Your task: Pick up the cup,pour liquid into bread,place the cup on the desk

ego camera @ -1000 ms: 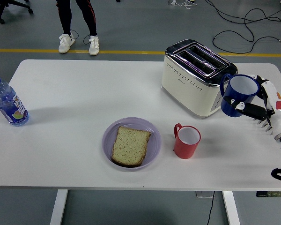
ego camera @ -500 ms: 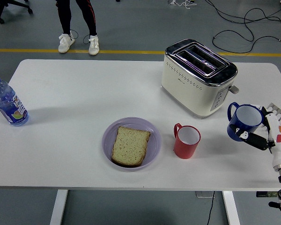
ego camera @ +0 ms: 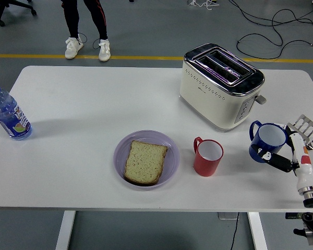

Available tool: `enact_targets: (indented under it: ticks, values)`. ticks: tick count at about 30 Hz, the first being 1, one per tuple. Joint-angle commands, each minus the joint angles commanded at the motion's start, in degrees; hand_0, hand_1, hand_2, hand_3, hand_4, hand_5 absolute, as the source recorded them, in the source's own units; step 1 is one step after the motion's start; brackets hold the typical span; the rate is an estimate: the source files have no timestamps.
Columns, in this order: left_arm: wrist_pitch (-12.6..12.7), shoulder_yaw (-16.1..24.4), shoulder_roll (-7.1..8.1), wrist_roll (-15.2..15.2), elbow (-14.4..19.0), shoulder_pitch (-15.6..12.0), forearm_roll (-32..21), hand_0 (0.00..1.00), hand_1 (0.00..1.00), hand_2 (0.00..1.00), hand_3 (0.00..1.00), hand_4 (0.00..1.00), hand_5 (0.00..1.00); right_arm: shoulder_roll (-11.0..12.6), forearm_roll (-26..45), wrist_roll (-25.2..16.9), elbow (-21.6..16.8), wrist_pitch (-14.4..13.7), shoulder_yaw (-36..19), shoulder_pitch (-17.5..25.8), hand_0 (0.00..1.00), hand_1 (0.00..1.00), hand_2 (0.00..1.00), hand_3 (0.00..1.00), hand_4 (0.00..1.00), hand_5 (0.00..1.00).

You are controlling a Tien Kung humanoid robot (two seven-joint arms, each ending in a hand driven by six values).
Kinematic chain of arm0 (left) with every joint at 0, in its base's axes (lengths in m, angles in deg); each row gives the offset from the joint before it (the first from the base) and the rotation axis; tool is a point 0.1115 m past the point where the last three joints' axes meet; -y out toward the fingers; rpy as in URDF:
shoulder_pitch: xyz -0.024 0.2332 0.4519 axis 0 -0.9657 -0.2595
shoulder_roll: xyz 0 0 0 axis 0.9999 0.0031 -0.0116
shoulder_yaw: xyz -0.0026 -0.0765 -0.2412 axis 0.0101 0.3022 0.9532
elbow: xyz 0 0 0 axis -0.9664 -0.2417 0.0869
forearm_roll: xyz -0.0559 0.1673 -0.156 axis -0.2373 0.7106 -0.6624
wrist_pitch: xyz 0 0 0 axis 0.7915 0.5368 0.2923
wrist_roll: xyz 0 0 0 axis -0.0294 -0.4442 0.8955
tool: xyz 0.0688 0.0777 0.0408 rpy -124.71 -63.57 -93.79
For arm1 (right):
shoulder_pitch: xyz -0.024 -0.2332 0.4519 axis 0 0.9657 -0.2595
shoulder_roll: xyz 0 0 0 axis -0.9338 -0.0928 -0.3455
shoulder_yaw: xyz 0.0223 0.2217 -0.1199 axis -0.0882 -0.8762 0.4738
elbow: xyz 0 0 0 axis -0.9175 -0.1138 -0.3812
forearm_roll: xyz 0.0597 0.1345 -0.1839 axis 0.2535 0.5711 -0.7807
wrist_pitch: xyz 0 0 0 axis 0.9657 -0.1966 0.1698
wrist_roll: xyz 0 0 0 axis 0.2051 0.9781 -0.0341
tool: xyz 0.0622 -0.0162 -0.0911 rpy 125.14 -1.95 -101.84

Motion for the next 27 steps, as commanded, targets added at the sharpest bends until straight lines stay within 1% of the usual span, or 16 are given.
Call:
enact_targets:
  ticks: [7, 8, 13, 14, 23, 25, 26, 27]
  values:
    - [-0.02, -0.06, 0.0, -0.01, 0.0, 0.05, 0.01, 0.656, 0.689, 0.706, 0.592, 0.315, 0.876, -0.13, 1.07, -0.54, 3.39, 0.06, 1.14, -0.71, 0.496, 0.469, 0.563, 0.575, 0.634, 0.056]
    - [-0.03, -0.08, 0.0, -0.02, 0.0, 0.05, 0.03, 0.656, 0.689, 0.706, 0.592, 0.316, 0.877, -0.16, 1.14, -0.56, 3.91, 0.1, 1.25, -0.82, 0.497, 0.467, 0.559, 0.575, 0.65, 0.093]
    - [-0.11, -0.22, 0.0, -0.03, 0.0, -0.02, 0.05, 0.656, 0.689, 0.706, 0.592, 0.316, 0.877, -0.46, 1.18, -0.51, 6.36, 0.35, 1.79, -1.36, 0.497, 0.467, 0.559, 0.575, 0.65, 0.093]
    - [-0.11, -0.24, 0.0, -0.03, 0.0, -0.02, 0.04, 0.656, 0.689, 0.705, 0.592, 0.316, 0.879, -0.48, 1.18, -0.51, 6.5, 0.37, 1.82, -1.39, 0.501, 0.466, 0.558, 0.575, 0.655, 0.107]
    - [-0.3, -0.55, 0.0, 0.0, 0.0, -0.34, 0.39, 0.656, 0.688, 0.706, 0.593, 0.315, 0.877, -0.64, 0.74, -0.18, 7.89, 0.66, 2.14, -1.86, 0.504, 0.469, 0.558, 0.578, 0.668, 0.105]
    - [-0.39, -0.5, 0.0, 0.0, 0.0, -0.48, 0.66, 0.656, 0.688, 0.706, 0.593, 0.315, 0.877, -0.81, 0.32, 0.16, 8.7, 0.88, 2.28, -2.18, 0.504, 0.469, 0.558, 0.578, 0.668, 0.105]
    - [-0.39, -0.49, 0.0, 0.0, 0.0, -0.51, 0.7, 0.656, 0.689, 0.706, 0.593, 0.316, 0.878, -0.83, 0.25, 0.22, 8.84, 0.91, 2.31, -2.23, 0.51, 0.476, 0.56, 0.586, 0.705, 0.107]
    - [-0.41, -0.43, 0.0, 0.01, 0.0, -0.55, 0.8, 0.656, 0.689, 0.706, 0.593, 0.316, 0.878, -0.86, 0.08, 0.4, 9.14, 1.03, 2.37, -2.34, 0.51, 0.476, 0.56, 0.586, 0.705, 0.107]
